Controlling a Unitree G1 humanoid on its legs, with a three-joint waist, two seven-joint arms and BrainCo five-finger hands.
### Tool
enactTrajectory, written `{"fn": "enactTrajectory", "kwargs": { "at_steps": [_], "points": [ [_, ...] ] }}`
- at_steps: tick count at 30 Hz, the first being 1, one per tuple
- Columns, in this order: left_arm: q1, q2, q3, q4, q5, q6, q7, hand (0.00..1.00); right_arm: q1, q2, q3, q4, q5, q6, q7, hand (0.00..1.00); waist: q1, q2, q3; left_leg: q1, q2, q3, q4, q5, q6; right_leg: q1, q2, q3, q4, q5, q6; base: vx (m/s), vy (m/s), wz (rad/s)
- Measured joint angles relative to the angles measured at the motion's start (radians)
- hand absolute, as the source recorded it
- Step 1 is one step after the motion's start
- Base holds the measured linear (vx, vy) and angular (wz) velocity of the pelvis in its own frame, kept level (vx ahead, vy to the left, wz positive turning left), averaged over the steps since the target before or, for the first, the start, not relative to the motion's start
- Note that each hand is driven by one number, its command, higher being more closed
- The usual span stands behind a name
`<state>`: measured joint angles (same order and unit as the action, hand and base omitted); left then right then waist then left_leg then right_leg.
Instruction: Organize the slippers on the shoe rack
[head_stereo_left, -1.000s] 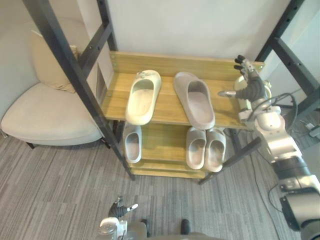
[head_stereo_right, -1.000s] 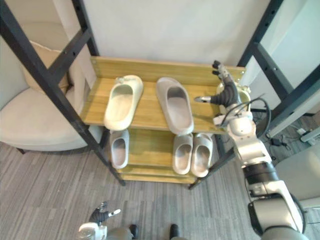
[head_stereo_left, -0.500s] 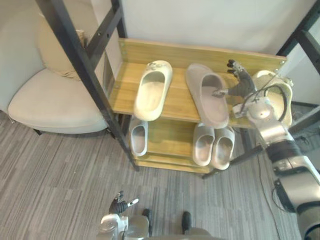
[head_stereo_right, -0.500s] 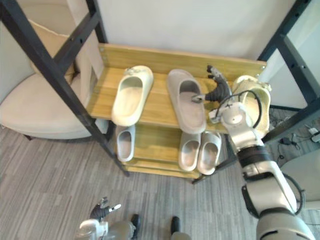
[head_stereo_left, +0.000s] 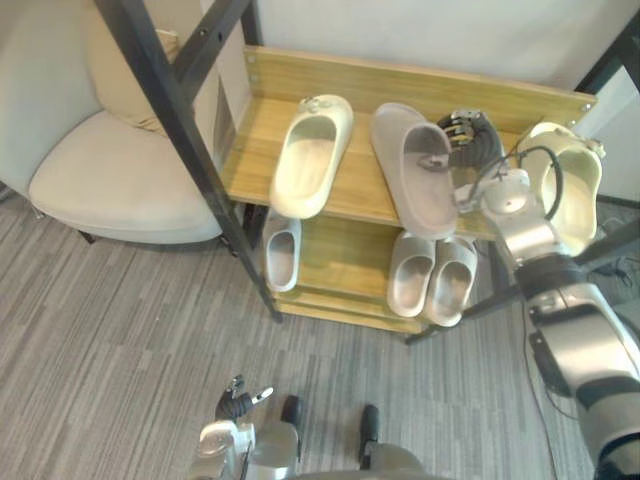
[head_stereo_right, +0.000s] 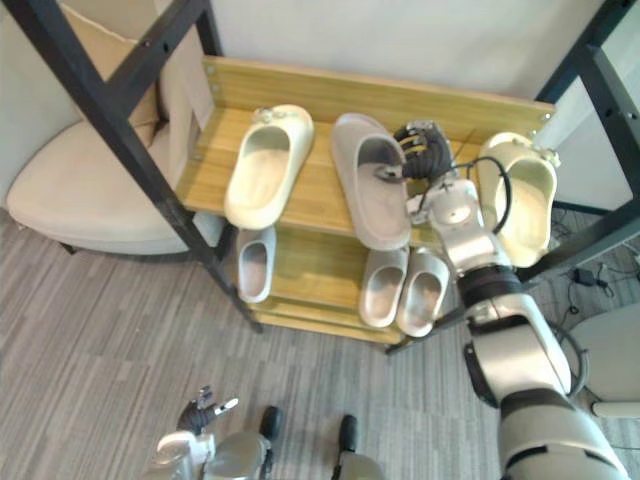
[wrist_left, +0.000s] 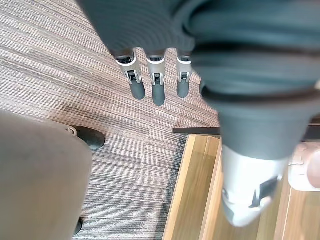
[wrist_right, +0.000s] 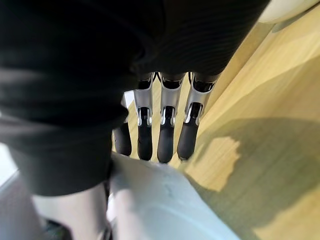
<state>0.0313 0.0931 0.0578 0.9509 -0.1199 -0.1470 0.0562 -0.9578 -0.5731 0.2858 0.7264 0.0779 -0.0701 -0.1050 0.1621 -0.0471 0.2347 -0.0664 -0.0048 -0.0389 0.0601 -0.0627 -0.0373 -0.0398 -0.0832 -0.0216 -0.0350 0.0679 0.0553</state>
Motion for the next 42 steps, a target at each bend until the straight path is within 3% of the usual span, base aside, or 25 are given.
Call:
{"fn": "enactTrajectory", "kwargs": {
  "at_steps": [7, 16, 18, 22, 28, 36, 42],
  "points": [
    [0.000, 0.002, -0.001, 0.000, 0.000, 0.001, 0.000, 0.00, 0.014, 0.013, 0.001, -0.017, 0.003, -0.002, 0.007, 1.00, -0.003, -0.002, 0.001, 0.007, 0.008, -0.005, -0.007, 0.004, -0.006, -0.001, 0.010, 0.006, 0.000, -0.008, 0.008, -0.02, -0.020, -0.04],
    [0.004, 0.011, -0.002, 0.005, 0.002, 0.010, 0.001, 0.00, 0.241, 0.004, -0.049, -0.320, 0.011, -0.013, 0.009, 1.00, -0.026, -0.012, -0.002, 0.034, 0.001, 0.000, -0.006, 0.003, 0.005, 0.014, 0.004, 0.013, 0.014, -0.022, 0.016, 0.02, 0.017, -0.02],
    [0.010, 0.015, 0.000, 0.005, 0.002, 0.010, 0.001, 0.00, 0.300, 0.005, -0.057, -0.397, 0.014, -0.020, 0.010, 1.00, -0.043, -0.014, -0.004, 0.034, -0.003, 0.000, -0.006, 0.002, 0.006, 0.014, -0.001, 0.012, 0.014, -0.022, 0.016, 0.01, 0.018, 0.00],
    [0.017, 0.018, 0.000, 0.005, 0.005, 0.019, 0.001, 0.00, 0.446, 0.026, -0.163, -0.577, 0.058, -0.055, 0.011, 1.00, -0.058, -0.014, -0.007, 0.049, -0.007, 0.001, -0.004, 0.000, 0.009, 0.028, -0.005, 0.013, 0.014, -0.022, 0.016, 0.00, 0.009, 0.00],
    [0.033, 0.018, 0.000, 0.025, 0.042, 0.028, -0.002, 0.00, 0.588, 0.081, -0.252, -0.754, 0.099, -0.107, 0.014, 1.00, -0.074, -0.011, -0.067, 0.052, -0.008, 0.002, -0.003, -0.001, 0.009, 0.033, -0.006, 0.015, 0.011, -0.023, 0.017, -0.01, -0.001, 0.00],
    [0.056, 0.010, -0.007, 0.053, 0.042, 0.028, -0.020, 0.00, 0.810, 0.187, -0.278, -0.941, 0.203, -0.149, 0.113, 1.00, -0.100, 0.012, -0.122, 0.068, -0.007, 0.003, -0.004, -0.007, -0.001, 0.042, -0.009, 0.022, 0.012, -0.045, 0.018, -0.03, 0.001, 0.00],
    [0.057, 0.011, -0.015, 0.062, 0.068, 0.025, -0.023, 0.00, 0.938, 0.189, -0.232, -0.951, 0.205, -0.157, 0.209, 1.00, -0.106, 0.020, -0.134, 0.075, -0.005, 0.001, -0.003, -0.004, 0.005, 0.050, -0.008, 0.018, 0.009, -0.038, 0.017, 0.01, 0.000, 0.01]
  ]
}}
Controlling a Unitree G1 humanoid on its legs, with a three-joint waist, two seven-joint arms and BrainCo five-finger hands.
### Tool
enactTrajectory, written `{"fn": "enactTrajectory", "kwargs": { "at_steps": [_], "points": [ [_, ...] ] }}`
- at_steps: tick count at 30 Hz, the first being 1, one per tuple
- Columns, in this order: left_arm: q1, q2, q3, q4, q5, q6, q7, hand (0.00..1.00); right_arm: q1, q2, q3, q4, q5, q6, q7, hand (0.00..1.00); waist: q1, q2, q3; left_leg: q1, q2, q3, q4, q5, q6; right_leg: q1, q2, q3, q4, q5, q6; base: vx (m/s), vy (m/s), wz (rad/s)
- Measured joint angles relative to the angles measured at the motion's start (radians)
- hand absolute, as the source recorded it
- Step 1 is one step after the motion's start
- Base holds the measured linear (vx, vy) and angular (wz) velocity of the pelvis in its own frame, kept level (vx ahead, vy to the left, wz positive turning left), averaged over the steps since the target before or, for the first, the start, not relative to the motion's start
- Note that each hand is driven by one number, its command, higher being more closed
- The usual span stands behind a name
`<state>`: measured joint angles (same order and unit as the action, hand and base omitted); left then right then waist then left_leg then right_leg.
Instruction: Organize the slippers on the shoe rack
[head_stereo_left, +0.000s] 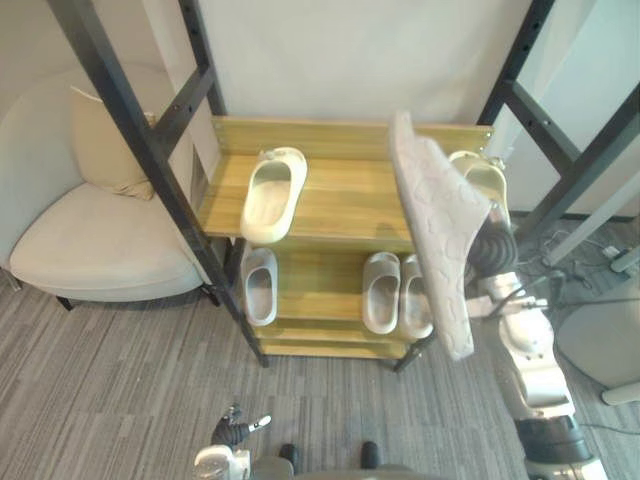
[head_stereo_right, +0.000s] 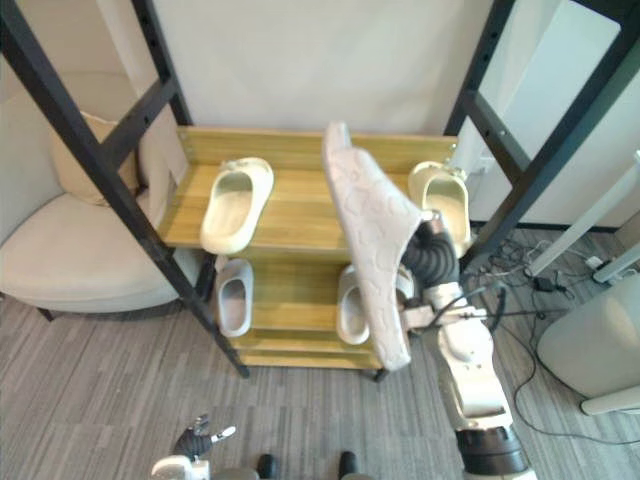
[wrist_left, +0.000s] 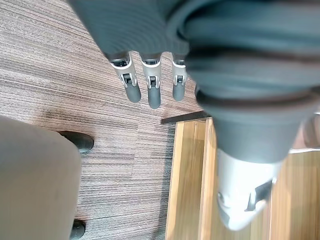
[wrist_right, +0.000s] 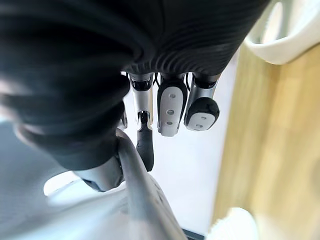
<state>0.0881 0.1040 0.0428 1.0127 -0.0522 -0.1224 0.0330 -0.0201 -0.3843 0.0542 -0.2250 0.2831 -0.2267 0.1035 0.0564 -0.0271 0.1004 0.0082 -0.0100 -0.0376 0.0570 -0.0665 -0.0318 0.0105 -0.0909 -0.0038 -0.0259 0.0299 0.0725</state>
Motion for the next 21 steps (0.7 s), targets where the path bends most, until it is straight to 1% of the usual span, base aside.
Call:
{"fn": "enactTrajectory", "kwargs": {
  "at_steps": [2, 3, 4, 5, 6, 7, 8, 9, 10, 11, 12, 13, 14, 15, 16, 17, 18, 19, 21],
  "points": [
    [0.000, 0.001, -0.012, 0.000, 0.012, -0.002, -0.002, 0.00, 0.046, -0.001, 0.054, 0.003, -0.007, 0.000, 0.025, 1.00, 0.000, 0.009, 0.000, 0.004, 0.000, -0.003, 0.022, -0.015, 0.003, 0.011, -0.001, -0.012, 0.012, -0.009, 0.001, 0.03, 0.006, 0.05],
    [-0.002, 0.001, -0.023, -0.002, 0.013, -0.004, -0.011, 0.00, 0.052, -0.008, 0.086, 0.005, -0.010, 0.000, 0.042, 1.00, -0.002, 0.020, 0.007, -0.030, 0.001, -0.006, 0.086, -0.043, 0.006, -0.014, 0.000, -0.016, 0.067, -0.036, -0.002, 0.00, 0.010, 0.05],
    [-0.003, 0.001, -0.023, -0.002, 0.012, -0.004, -0.015, 0.00, 0.052, -0.010, 0.091, 0.005, -0.010, 0.000, 0.044, 1.00, -0.002, 0.024, 0.009, -0.041, 0.002, -0.008, 0.107, -0.052, 0.006, -0.019, 0.000, -0.016, 0.085, -0.044, -0.002, -0.04, 0.018, 0.15],
    [-0.017, -0.002, -0.033, -0.002, 0.013, -0.006, -0.020, 0.00, 0.046, -0.027, 0.115, 0.008, -0.011, -0.001, 0.049, 1.00, -0.002, 0.044, 0.032, -0.099, 0.001, -0.031, 0.216, -0.093, 0.010, -0.057, 0.004, -0.023, 0.165, -0.078, -0.004, -0.08, 0.021, 0.27],
    [-0.036, -0.001, -0.036, -0.003, 0.012, -0.009, -0.020, 0.00, 0.019, -0.053, 0.150, 0.022, -0.021, -0.001, 0.052, 1.00, -0.002, 0.065, 0.071, -0.158, 0.001, -0.045, 0.324, -0.133, 0.013, -0.102, 0.006, -0.036, 0.258, -0.118, -0.004, -0.12, 0.029, 0.29],
    [-0.042, -0.001, -0.036, -0.003, 0.012, -0.011, -0.020, 0.00, 0.010, -0.061, 0.160, 0.028, -0.029, -0.001, 0.053, 1.00, -0.002, 0.071, 0.082, -0.171, 0.000, -0.049, 0.351, -0.142, 0.012, -0.115, 0.006, -0.038, 0.284, -0.129, -0.002, -0.18, 0.040, 0.32],
    [-0.061, 0.005, -0.037, -0.004, 0.011, -0.021, -0.018, 0.00, -0.031, -0.085, 0.199, 0.062, -0.053, -0.004, 0.053, 1.00, 0.000, 0.082, 0.121, -0.223, -0.003, -0.057, 0.422, -0.167, 0.015, -0.164, 0.003, -0.045, 0.373, -0.163, -0.002, -0.24, 0.046, 0.24],
    [-0.075, 0.016, -0.036, -0.006, 0.011, -0.025, -0.018, 0.00, -0.076, -0.105, 0.237, 0.094, -0.069, -0.005, 0.053, 1.00, 0.006, 0.086, 0.156, -0.269, -0.008, -0.060, 0.479, -0.186, 0.013, -0.216, -0.003, -0.048, 0.445, -0.191, -0.002, -0.26, 0.046, 0.22],
    [-0.078, 0.021, -0.037, -0.006, 0.011, -0.025, -0.017, 0.00, -0.092, -0.111, 0.248, 0.103, -0.080, -0.006, 0.052, 1.00, 0.007, 0.087, 0.166, -0.288, -0.010, -0.062, 0.500, -0.193, 0.014, -0.235, -0.006, -0.049, 0.470, -0.202, -0.002, -0.29, 0.044, 0.15],
    [-0.079, 0.034, -0.045, 0.001, 0.012, -0.022, -0.016, 0.00, -0.138, -0.137, 0.282, 0.127, -0.107, -0.009, 0.049, 1.00, 0.005, 0.087, 0.195, -0.346, -0.021, -0.069, 0.560, -0.216, 0.014, -0.300, -0.016, -0.053, 0.548, -0.233, -0.005, -0.27, 0.039, 0.29],
    [-0.078, 0.041, -0.059, 0.023, 0.006, -0.017, -0.013, 0.00, -0.151, -0.170, 0.290, 0.130, -0.132, -0.010, 0.037, 1.00, 0.006, 0.092, 0.224, -0.394, -0.033, -0.087, 0.604, -0.225, 0.010, -0.342, -0.027, -0.066, 0.595, -0.256, 0.003, -0.26, 0.037, 0.34],
    [-0.076, 0.040, -0.059, 0.026, 0.006, -0.019, -0.009, 0.00, -0.153, -0.180, 0.292, 0.132, -0.134, -0.010, 0.033, 1.00, 0.006, 0.093, 0.232, -0.406, -0.036, -0.092, 0.614, -0.225, 0.010, -0.351, -0.031, -0.073, 0.606, -0.259, 0.003, -0.26, 0.034, 0.42],
    [-0.071, 0.043, -0.073, 0.041, 0.010, -0.015, -0.009, 0.00, -0.168, -0.205, 0.304, 0.144, -0.157, -0.010, 0.018, 1.00, 0.011, 0.092, 0.249, -0.452, -0.043, -0.100, 0.645, -0.225, 0.009, -0.396, -0.039, -0.082, 0.644, -0.267, 0.002, -0.20, 0.029, 0.32],
    [-0.064, 0.044, -0.074, 0.058, 0.010, -0.002, -0.008, 0.00, -0.203, -0.213, 0.316, 0.170, -0.169, -0.011, 0.006, 1.00, 0.014, 0.090, 0.264, -0.502, -0.049, -0.109, 0.678, -0.227, 0.005, -0.443, -0.050, -0.094, 0.685, -0.277, -0.001, -0.19, 0.028, 0.27],
    [-0.064, 0.044, -0.075, 0.062, 0.009, 0.001, -0.008, 0.00, -0.211, -0.213, 0.316, 0.177, -0.169, -0.011, 0.002, 1.00, 0.015, 0.090, 0.270, -0.513, -0.051, -0.110, 0.689, -0.228, 0.004, -0.453, -0.052, -0.095, 0.698, -0.281, -0.002, -0.14, 0.012, 0.17],
    [-0.061, 0.044, -0.080, 0.072, 0.008, 0.005, -0.004, 0.00, -0.250, -0.214, 0.316, 0.202, -0.179, -0.013, -0.021, 1.00, 0.022, 0.090, 0.292, -0.565, -0.056, -0.110, 0.738, -0.237, -0.001, -0.507, -0.062, -0.096, 0.761, -0.299, -0.003, -0.11, 0.005, 0.09],
    [-0.061, 0.044, -0.082, 0.074, 0.008, 0.005, 0.002, 0.00, -0.261, -0.215, 0.315, 0.208, -0.187, -0.013, -0.033, 1.00, 0.025, 0.090, 0.297, -0.583, -0.059, -0.109, 0.756, -0.242, -0.002, -0.527, -0.066, -0.096, 0.784, -0.308, -0.004, -0.15, -0.006, 0.12],
    [-0.062, 0.042, -0.083, 0.077, 0.008, 0.004, 0.009, 0.00, -0.300, -0.216, 0.316, 0.217, -0.206, -0.013, -0.064, 1.00, 0.033, 0.091, 0.315, -0.644, -0.064, -0.111, 0.819, -0.259, -0.007, -0.591, -0.073, -0.096, 0.857, -0.333, -0.008, -0.11, -0.009, 0.09],
    [-0.062, 0.042, -0.082, 0.077, 0.007, 0.004, 0.011, 0.00, -0.330, -0.215, 0.316, 0.218, -0.210, -0.013, -0.088, 1.00, 0.038, 0.089, 0.328, -0.688, -0.069, -0.112, 0.864, -0.270, -0.012, -0.637, -0.081, -0.095, 0.911, -0.352, -0.010, -0.12, -0.014, 0.08]
  ]
}}
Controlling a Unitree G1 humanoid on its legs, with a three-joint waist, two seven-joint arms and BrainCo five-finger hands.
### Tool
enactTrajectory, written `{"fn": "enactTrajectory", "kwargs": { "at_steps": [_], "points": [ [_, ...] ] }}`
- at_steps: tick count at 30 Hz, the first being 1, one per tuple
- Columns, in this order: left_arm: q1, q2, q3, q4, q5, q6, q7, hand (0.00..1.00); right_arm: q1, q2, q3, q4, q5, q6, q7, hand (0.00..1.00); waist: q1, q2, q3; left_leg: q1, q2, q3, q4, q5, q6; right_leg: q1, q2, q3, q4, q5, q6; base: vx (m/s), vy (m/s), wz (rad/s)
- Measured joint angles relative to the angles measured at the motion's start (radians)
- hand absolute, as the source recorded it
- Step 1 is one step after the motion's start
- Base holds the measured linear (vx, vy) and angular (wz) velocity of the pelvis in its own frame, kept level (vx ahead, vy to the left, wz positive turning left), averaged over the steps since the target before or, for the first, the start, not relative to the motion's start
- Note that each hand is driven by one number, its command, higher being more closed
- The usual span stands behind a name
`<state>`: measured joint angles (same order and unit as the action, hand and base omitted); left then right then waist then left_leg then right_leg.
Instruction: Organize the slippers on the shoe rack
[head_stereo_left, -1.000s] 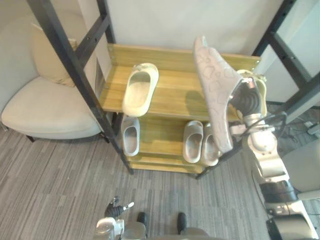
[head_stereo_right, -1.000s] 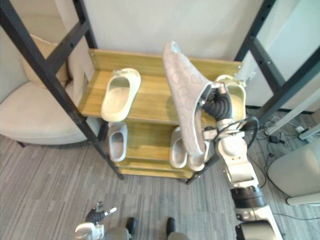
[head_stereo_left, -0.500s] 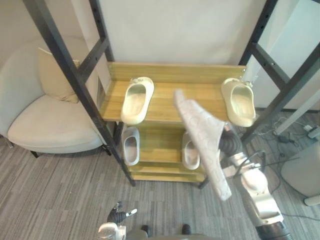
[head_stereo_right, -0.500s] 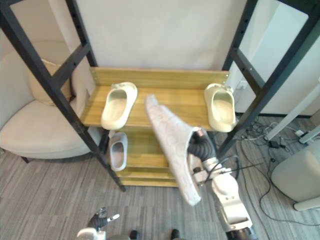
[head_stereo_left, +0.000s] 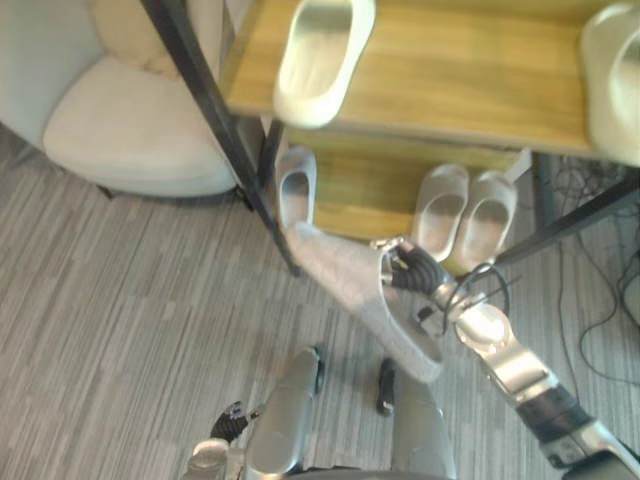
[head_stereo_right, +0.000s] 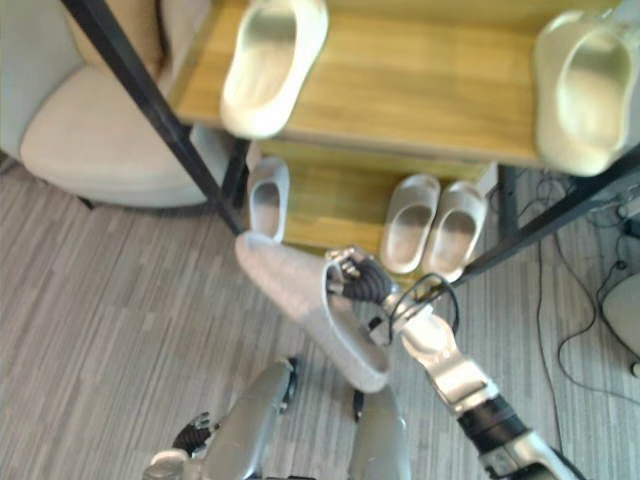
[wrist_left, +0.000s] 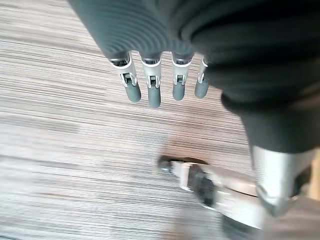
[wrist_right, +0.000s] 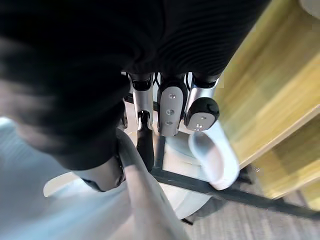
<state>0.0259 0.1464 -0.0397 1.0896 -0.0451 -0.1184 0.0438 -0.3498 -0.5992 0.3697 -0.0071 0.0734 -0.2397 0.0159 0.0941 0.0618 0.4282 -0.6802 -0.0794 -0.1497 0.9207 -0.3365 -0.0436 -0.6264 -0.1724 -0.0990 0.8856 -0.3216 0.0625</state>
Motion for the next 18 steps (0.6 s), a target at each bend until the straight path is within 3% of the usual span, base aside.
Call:
{"fn": "enactTrajectory", "kwargs": {
  "at_steps": [5, 10, 11, 18],
  "points": [
    [-0.020, -0.004, 0.011, -0.022, -0.035, 0.000, 0.038, 0.00, -0.121, 0.041, -0.039, 0.051, -0.096, 0.005, -0.143, 1.00, 0.023, -0.008, 0.046, -0.180, -0.006, 0.002, 0.156, -0.031, -0.008, -0.189, -0.017, -0.001, 0.185, -0.057, -0.008, -0.10, -0.031, 0.04],
    [-0.027, -0.014, 0.033, -0.083, -0.048, 0.000, 0.067, 0.00, -0.188, 0.098, -0.123, 0.066, -0.127, 0.031, -0.250, 1.00, 0.051, -0.012, 0.065, -0.274, 0.001, 0.003, 0.228, -0.046, -0.027, -0.295, -0.019, 0.001, 0.279, -0.082, -0.022, -0.09, -0.068, -0.03],
    [-0.038, -0.026, 0.053, -0.104, -0.059, 0.000, 0.079, 0.00, -0.221, 0.101, -0.153, 0.067, -0.152, 0.049, -0.290, 1.00, 0.064, -0.013, 0.067, -0.315, 0.008, 0.001, 0.253, -0.050, -0.033, -0.336, -0.020, -0.004, 0.305, -0.089, -0.028, -0.08, -0.070, -0.05],
    [-0.077, -0.068, 0.063, -0.172, -0.077, -0.005, 0.110, 0.00, -0.367, 0.128, -0.254, 0.162, -0.194, 0.122, -0.424, 1.00, 0.084, -0.016, 0.078, -0.405, 0.018, -0.025, 0.312, -0.060, -0.058, -0.420, -0.027, -0.034, 0.378, -0.113, -0.050, -0.04, -0.057, 0.04]
  ]
}}
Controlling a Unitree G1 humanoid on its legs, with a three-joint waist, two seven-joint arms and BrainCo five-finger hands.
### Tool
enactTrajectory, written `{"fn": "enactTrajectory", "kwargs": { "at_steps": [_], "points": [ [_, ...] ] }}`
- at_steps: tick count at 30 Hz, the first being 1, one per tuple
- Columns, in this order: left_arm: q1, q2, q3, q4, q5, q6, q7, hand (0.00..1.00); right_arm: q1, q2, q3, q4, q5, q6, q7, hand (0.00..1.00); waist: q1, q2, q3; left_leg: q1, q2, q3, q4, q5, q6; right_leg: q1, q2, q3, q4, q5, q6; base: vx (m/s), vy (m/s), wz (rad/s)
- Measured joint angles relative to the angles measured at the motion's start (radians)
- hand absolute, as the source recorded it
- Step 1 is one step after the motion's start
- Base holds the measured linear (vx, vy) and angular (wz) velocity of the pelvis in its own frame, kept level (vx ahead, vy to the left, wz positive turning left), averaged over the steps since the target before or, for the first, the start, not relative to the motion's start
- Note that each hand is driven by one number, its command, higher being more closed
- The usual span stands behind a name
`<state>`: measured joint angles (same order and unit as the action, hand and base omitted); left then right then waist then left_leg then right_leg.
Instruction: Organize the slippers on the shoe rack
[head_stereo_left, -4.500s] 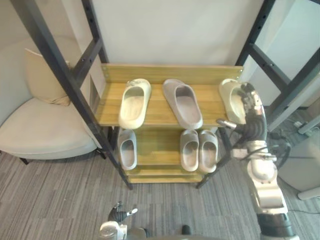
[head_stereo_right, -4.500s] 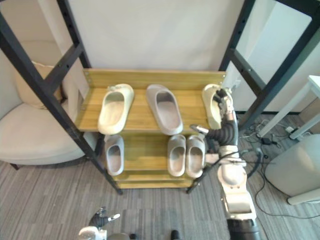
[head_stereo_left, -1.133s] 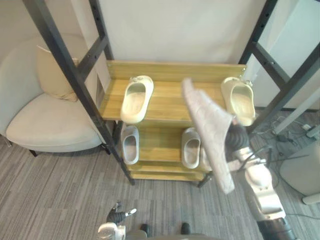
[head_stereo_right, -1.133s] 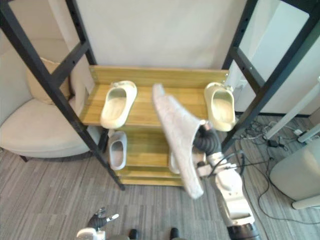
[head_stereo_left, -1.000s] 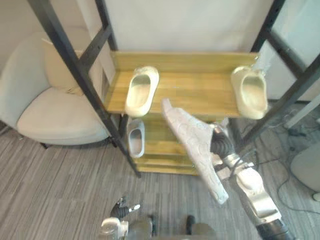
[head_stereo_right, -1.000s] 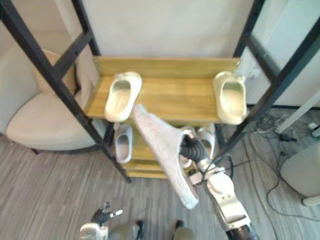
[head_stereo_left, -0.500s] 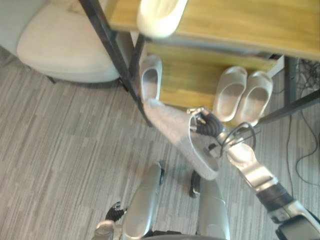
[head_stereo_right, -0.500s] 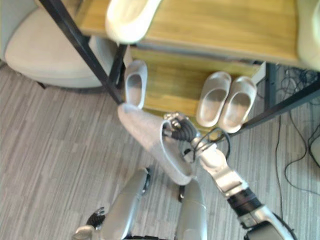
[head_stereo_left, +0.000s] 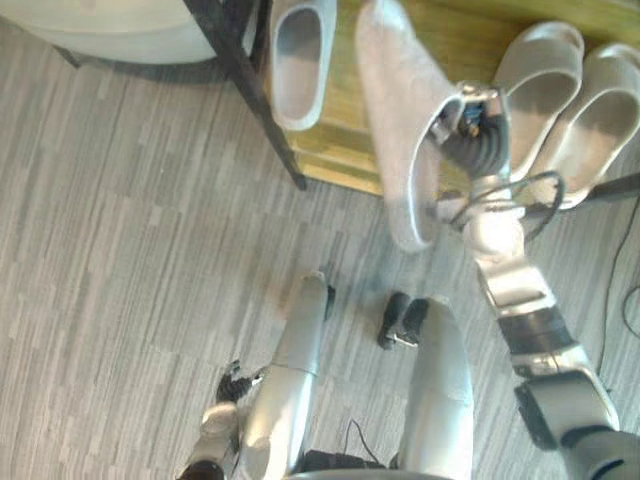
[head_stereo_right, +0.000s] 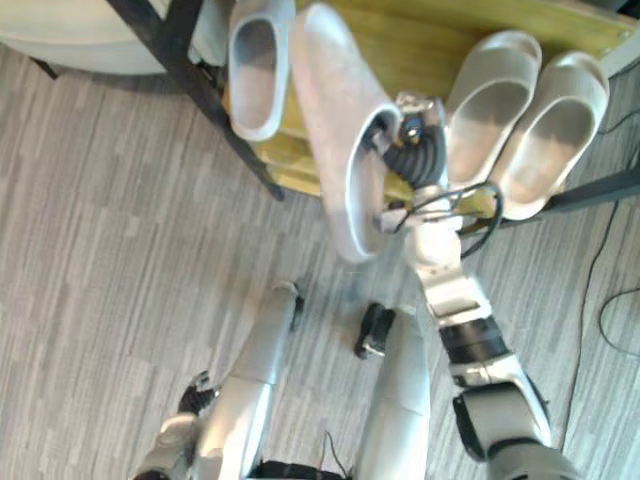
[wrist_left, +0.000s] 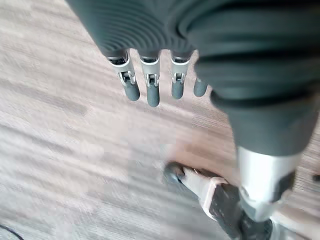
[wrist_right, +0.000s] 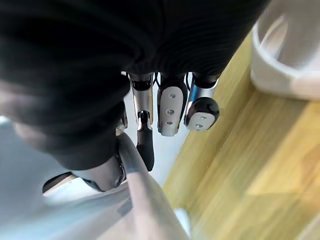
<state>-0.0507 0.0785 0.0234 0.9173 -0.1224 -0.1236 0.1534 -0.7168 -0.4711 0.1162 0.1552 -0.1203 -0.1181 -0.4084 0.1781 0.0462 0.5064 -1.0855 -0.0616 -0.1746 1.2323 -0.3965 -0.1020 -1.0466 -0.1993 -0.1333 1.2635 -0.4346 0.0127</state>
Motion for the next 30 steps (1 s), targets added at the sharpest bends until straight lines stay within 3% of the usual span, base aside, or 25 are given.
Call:
{"fn": "enactTrajectory", "kwargs": {
  "at_steps": [7, 14, 15, 30],
  "points": [
    [-0.002, -0.004, 0.000, -0.021, -0.017, 0.001, 0.021, 0.00, -0.188, 0.001, -0.049, 0.206, -0.038, 0.075, -0.069, 1.00, 0.028, 0.000, 0.000, -0.046, 0.000, -0.030, 0.036, -0.005, -0.026, -0.040, -0.003, -0.029, 0.047, -0.028, -0.019, -0.01, -0.046, 0.07],
    [-0.010, -0.006, 0.000, -0.022, -0.037, 0.001, 0.044, 0.00, -0.357, 0.001, -0.070, 0.412, -0.038, 0.123, -0.082, 1.00, 0.044, 0.000, -0.001, -0.088, 0.000, -0.051, 0.044, 0.001, -0.039, -0.075, -0.004, -0.049, 0.061, -0.033, -0.028, -0.01, -0.015, 0.03],
    [-0.011, -0.006, 0.000, -0.022, -0.037, 0.001, 0.045, 0.00, -0.366, 0.001, -0.070, 0.429, -0.038, 0.128, -0.082, 0.00, 0.046, 0.001, -0.001, -0.089, 0.000, -0.052, 0.043, 0.001, -0.039, -0.075, -0.004, -0.051, 0.061, -0.034, -0.029, 0.00, -0.013, 0.05],
    [-0.059, -0.012, 0.005, 0.004, -0.041, -0.003, 0.086, 0.00, -0.451, 0.087, -0.113, 0.566, 0.029, 0.147, -0.152, 0.00, 0.077, 0.000, -0.035, -0.137, -0.003, -0.072, 0.038, 0.007, -0.052, -0.118, -0.007, -0.073, 0.063, -0.039, -0.040, 0.00, 0.001, 0.01]
  ]
}}
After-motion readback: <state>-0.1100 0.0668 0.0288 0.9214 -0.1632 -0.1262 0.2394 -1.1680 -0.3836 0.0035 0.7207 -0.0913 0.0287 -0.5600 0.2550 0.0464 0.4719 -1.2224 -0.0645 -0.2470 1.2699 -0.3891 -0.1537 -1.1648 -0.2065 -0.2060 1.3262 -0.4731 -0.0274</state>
